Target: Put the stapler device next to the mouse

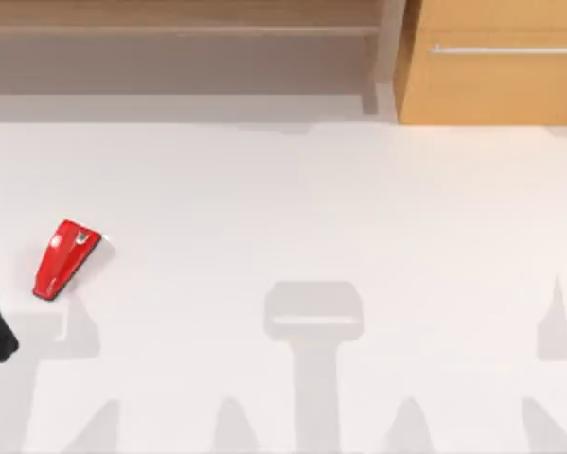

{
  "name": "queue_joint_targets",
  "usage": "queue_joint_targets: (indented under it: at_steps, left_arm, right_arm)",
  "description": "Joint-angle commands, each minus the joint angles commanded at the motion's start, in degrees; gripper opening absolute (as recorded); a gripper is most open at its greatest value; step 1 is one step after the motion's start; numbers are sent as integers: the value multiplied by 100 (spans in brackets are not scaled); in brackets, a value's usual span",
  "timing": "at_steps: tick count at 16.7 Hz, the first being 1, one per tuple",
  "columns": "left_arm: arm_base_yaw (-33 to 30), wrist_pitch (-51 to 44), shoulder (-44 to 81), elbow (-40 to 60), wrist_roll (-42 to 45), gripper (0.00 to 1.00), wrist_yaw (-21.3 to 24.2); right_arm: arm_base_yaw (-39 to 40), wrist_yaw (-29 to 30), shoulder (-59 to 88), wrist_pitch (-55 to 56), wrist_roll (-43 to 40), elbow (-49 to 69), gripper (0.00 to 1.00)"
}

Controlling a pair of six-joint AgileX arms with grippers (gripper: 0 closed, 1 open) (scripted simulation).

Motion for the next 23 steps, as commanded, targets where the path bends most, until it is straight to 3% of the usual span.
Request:
queue_joint_targets:
  at_steps: [4,9,23]
  left_arm:
    - [-20,-114,174,168,34,100,6]
    - [-130,-976,1648,1463,292,100,13]
    - [-561,-4938,9458,6812,1415,100,-3]
  right_arm:
    - [0,0,0,0,0,0,100]
    - [0,0,0,0,0,0,100]
    - [0,0,0,0,0,0,100]
